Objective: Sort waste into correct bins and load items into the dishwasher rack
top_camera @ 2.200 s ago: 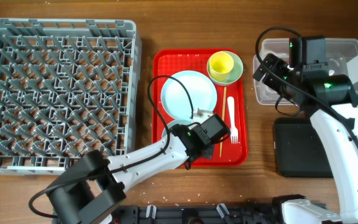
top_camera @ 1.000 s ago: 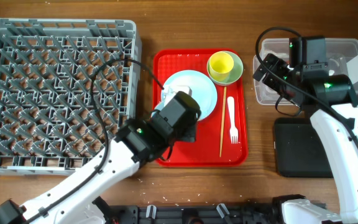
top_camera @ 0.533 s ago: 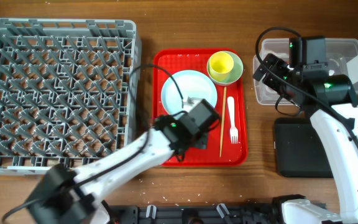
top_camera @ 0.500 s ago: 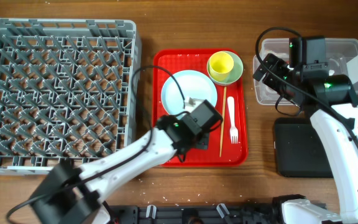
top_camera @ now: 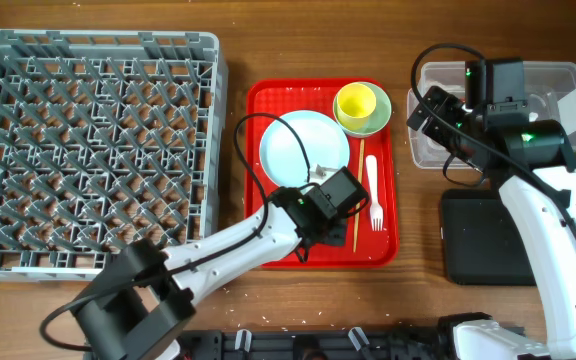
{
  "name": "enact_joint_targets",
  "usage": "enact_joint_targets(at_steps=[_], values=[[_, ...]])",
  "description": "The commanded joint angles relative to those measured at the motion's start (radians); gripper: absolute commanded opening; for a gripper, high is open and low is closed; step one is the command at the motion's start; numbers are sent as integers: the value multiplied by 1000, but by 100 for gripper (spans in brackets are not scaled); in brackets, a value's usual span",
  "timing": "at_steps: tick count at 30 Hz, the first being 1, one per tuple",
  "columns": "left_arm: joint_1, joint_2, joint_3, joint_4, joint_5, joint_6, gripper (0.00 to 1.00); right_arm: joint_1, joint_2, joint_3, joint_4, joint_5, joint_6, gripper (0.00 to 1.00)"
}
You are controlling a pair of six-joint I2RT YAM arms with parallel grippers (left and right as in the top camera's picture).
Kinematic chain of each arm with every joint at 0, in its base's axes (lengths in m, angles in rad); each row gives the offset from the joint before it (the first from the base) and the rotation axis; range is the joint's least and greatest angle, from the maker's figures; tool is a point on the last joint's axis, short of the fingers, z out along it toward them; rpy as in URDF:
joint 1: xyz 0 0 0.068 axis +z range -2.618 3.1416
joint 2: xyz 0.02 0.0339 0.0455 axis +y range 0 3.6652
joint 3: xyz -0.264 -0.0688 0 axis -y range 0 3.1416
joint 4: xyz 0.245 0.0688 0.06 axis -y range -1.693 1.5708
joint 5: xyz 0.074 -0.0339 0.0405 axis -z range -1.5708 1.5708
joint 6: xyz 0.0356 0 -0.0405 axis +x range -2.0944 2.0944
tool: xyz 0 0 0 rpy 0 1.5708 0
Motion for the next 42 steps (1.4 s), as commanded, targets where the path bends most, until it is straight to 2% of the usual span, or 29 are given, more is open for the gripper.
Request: enact_joint_targets(at_steps=[1, 5, 8, 9, 10, 11, 14, 17, 19, 21, 22, 24, 27, 32, 35, 37, 39, 42], values=[[21, -144, 40, -6, 3, 18, 70, 1, -13, 17, 0, 18, 6, 100], [121, -358, 40, -106, -49, 46, 70, 1, -13, 17, 0, 18, 6, 100], [252, -551, 40, -187, -58, 132, 75, 1, -13, 17, 0, 18, 6, 99], [320, -632, 40, -221, -66, 148, 83, 1, -13, 17, 0, 18, 6, 100], [396, -708, 40, -261, -85, 148, 97, 1, -13, 17, 0, 18, 6, 100], [453, -759, 40, -291, -105, 148, 100, 1, -13, 17, 0, 18, 6, 100], [626, -898, 40, -405, -192, 148, 100, 1, -13, 17, 0, 18, 6, 100], [710, -960, 40, -433, -191, 148, 100, 1, -13, 17, 3, -16, 8, 100], [731, -983, 40, -434, -191, 148, 100, 1, -13, 17, 7, -84, 56, 100], [731, -986, 40, -437, -191, 148, 100, 2, -13, 17, 5, -232, 82, 100], [731, -985, 40, -437, -191, 148, 100, 10, -8, 15, 13, -402, 51, 100], [731, -985, 40, -437, -191, 148, 100, 99, 12, 9, 26, -590, -156, 100], [731, -985, 40, -437, -191, 148, 100, 357, 74, -51, 36, -458, -191, 100], [731, -985, 40, -437, -191, 148, 100, 713, 260, -71, 93, -136, 6, 100], [731, -985, 40, -437, -191, 148, 100, 844, 366, -71, 196, -85, 82, 99], [731, -985, 40, -437, -191, 148, 100, 879, 407, -71, 231, -55, 84, 89], [731, -985, 40, -437, -191, 148, 100, 891, 431, -71, 242, 19, 92, 61], [731, -985, 40, -437, -191, 148, 100, 902, 435, -75, 233, 145, 92, 59]])
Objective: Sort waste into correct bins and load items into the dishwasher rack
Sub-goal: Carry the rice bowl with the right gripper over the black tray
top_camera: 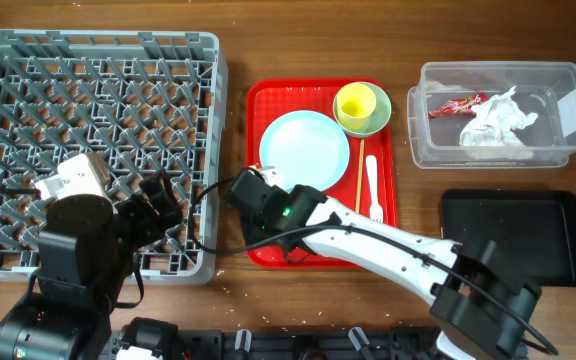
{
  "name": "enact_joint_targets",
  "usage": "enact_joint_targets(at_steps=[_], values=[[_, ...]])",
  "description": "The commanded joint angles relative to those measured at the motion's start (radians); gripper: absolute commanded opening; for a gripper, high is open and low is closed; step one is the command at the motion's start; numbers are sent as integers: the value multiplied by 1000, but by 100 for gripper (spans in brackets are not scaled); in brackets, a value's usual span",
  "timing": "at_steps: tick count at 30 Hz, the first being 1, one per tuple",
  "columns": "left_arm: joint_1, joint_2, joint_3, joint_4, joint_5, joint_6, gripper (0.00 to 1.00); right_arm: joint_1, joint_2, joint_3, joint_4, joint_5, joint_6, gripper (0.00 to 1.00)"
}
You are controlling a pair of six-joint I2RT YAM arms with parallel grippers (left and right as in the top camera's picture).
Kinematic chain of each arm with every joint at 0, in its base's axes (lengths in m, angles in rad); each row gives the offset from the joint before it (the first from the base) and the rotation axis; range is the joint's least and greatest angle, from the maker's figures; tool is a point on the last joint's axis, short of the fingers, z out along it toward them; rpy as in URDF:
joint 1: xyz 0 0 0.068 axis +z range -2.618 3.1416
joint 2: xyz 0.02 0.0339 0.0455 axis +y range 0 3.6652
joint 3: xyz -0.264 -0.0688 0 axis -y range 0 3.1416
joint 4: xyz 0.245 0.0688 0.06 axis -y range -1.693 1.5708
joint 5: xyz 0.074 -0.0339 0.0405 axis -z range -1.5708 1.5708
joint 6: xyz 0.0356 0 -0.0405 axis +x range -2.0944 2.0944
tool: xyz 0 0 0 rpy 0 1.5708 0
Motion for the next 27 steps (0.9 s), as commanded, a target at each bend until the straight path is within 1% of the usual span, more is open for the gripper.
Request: enact_joint_targets(at_steps=[1, 3, 5, 9, 11, 12, 15, 16, 18, 19, 21, 23, 25, 27], values=[[8, -4, 8, 2, -17, 15, 100, 11, 21, -7, 3, 182, 13, 59], [8, -3, 8, 2, -17, 15, 100, 11, 22, -13, 23, 196, 2, 57], [8, -4, 8, 2, -17, 15, 100, 16, 34, -19, 37, 195, 16, 50], [8, -4, 8, 2, -17, 15, 100, 51, 108, -20, 61, 196, 25, 50], [8, -3, 8, 2, -17, 15, 100, 57, 119, -20, 60, 196, 25, 50], [8, -3, 8, 2, -17, 15, 100, 58, 119, -20, 59, 196, 25, 49], [8, -3, 8, 2, -17, 15, 100, 59, 119, -20, 52, 212, 38, 35], [8, -4, 8, 2, -17, 15, 100, 58, 119, -20, 49, 222, 41, 28], [8, -4, 8, 2, -17, 15, 100, 58, 116, -16, 47, 229, 39, 21], [8, -3, 8, 2, -17, 15, 100, 58, 113, -3, 30, 230, 40, 16], [8, -4, 8, 2, -17, 15, 100, 53, 106, 28, -12, 241, 40, 13], [8, -3, 8, 2, -17, 15, 100, 31, 92, 87, -80, 243, 41, 5], [8, -3, 8, 2, -17, 15, 100, 2, 91, 142, -153, 245, 37, 4], [8, -3, 8, 2, -17, 15, 100, -26, 91, 152, -192, 248, 40, 4]])
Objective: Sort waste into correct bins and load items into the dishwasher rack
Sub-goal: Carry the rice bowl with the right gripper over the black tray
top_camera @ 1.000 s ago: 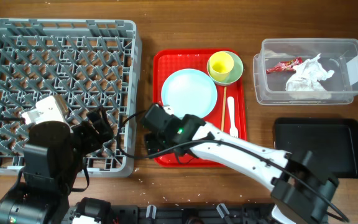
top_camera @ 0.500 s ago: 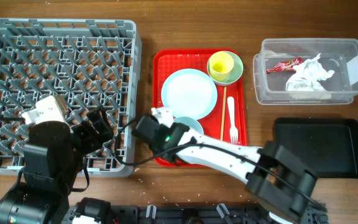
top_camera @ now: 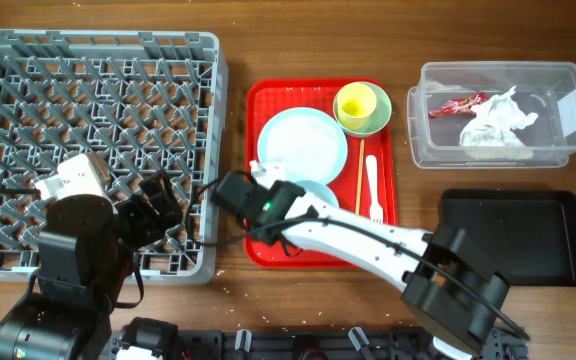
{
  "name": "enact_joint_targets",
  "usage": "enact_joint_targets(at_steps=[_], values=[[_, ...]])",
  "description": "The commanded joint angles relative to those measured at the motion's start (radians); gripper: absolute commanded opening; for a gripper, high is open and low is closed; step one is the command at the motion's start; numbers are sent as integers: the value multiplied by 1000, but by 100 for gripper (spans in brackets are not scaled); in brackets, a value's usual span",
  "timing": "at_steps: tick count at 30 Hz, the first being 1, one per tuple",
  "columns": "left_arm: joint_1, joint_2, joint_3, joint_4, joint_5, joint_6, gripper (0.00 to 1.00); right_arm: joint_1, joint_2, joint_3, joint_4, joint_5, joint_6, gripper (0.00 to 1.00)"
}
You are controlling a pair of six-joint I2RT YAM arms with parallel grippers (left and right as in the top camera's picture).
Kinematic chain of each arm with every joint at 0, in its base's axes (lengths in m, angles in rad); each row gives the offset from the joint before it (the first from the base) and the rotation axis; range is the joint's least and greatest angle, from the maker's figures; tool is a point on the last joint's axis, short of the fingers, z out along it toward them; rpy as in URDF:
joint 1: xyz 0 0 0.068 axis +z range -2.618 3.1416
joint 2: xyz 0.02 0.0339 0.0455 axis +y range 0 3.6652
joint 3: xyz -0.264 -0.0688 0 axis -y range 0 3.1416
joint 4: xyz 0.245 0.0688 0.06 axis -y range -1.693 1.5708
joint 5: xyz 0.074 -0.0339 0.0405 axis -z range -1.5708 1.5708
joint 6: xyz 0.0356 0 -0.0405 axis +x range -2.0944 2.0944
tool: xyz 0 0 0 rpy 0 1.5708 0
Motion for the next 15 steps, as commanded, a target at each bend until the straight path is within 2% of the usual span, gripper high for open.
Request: enact_joint_targets(at_steps=[1, 6, 10, 15], values=[[8, -3, 8, 2, -17, 15, 100, -47, -17, 41, -50, 33, 5, 4], [8, -3, 8, 2, -17, 15, 100, -141, -57, 70, -186, 34, 86, 4], [8, -3, 8, 2, -17, 15, 100, -285, -181, 80, -283, 17, 159, 5], [8, -3, 8, 2, -17, 15, 100, -591, -377, 80, -299, -130, -25, 4]])
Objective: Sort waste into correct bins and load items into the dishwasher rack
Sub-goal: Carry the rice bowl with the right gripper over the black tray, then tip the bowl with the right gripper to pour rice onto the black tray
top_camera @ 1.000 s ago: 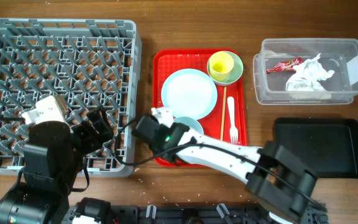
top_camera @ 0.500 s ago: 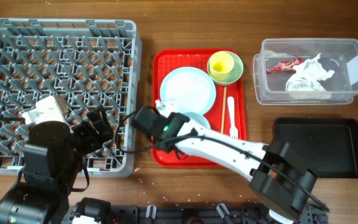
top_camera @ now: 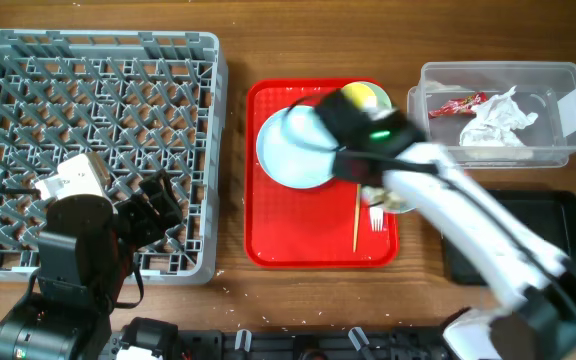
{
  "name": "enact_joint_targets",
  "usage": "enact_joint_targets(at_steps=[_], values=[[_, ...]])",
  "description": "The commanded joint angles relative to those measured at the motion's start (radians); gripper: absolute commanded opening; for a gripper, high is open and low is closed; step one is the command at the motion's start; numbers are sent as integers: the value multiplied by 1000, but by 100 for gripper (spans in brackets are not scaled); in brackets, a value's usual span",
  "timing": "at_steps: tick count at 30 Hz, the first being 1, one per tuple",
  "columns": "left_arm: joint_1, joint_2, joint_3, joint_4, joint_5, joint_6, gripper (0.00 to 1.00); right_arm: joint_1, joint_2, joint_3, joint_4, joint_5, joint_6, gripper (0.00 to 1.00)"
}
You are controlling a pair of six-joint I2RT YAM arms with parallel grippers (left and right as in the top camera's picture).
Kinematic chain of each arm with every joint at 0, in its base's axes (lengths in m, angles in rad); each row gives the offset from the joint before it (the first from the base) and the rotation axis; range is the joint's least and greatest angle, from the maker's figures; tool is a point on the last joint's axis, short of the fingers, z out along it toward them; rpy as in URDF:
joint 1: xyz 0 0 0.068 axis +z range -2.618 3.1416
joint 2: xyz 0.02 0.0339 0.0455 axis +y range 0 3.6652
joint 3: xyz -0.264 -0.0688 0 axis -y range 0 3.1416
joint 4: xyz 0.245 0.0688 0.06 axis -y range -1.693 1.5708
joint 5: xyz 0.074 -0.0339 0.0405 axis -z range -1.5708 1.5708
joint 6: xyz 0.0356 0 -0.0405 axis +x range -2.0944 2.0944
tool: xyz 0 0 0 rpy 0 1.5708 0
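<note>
A red tray point(top_camera: 268, 240) holds a light blue plate point(top_camera: 288, 155), a wooden chopstick point(top_camera: 356, 220) and a white fork point(top_camera: 376, 217), half covered. My right arm lies blurred across the tray's right side, its gripper point(top_camera: 340, 112) over the plate's far edge next to the yellow cup point(top_camera: 366, 96); its jaws cannot be made out. The left gripper point(top_camera: 160, 205) hovers over the front edge of the grey dishwasher rack point(top_camera: 98, 60); its jaw state is unclear. A clear bin point(top_camera: 498, 150) contains crumpled white paper point(top_camera: 493, 122) and a red wrapper point(top_camera: 458, 105).
A black tray point(top_camera: 558, 215) sits front right, mostly under the right arm. The rack fills the left half of the wooden table point(top_camera: 233, 30). The left arm's base stands at the front left corner.
My right arm has swung from the tray's front left edge to its far right part, over the plate's rim and the cup. The left arm has not moved.
First the left arm reached over the tray's front while the right one hung over the clear bin. Then the left arm was back at the rack's front and the right arm stretched to the tray's left edge. Now the right gripper is by the cup.
</note>
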Motion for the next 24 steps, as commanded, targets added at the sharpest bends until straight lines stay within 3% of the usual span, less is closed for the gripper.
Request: enact_joint_targets(at_steps=[1, 8, 13, 19, 24], values=[[8, -3, 8, 2, -17, 15, 100, -238, -119, 29, -6, -166, -173, 4], [8, -3, 8, 2, -17, 15, 100, -824, -135, 18, -88, -471, -378, 4], [8, -3, 8, 2, -17, 15, 100, -1140, -128, 16, -144, -743, -514, 4], [8, -4, 8, 2, -17, 15, 100, -1368, -61, -113, -125, -1014, -671, 4], [8, -3, 8, 2, -17, 15, 100, -1469, 100, -149, -122, -1204, -780, 4]])
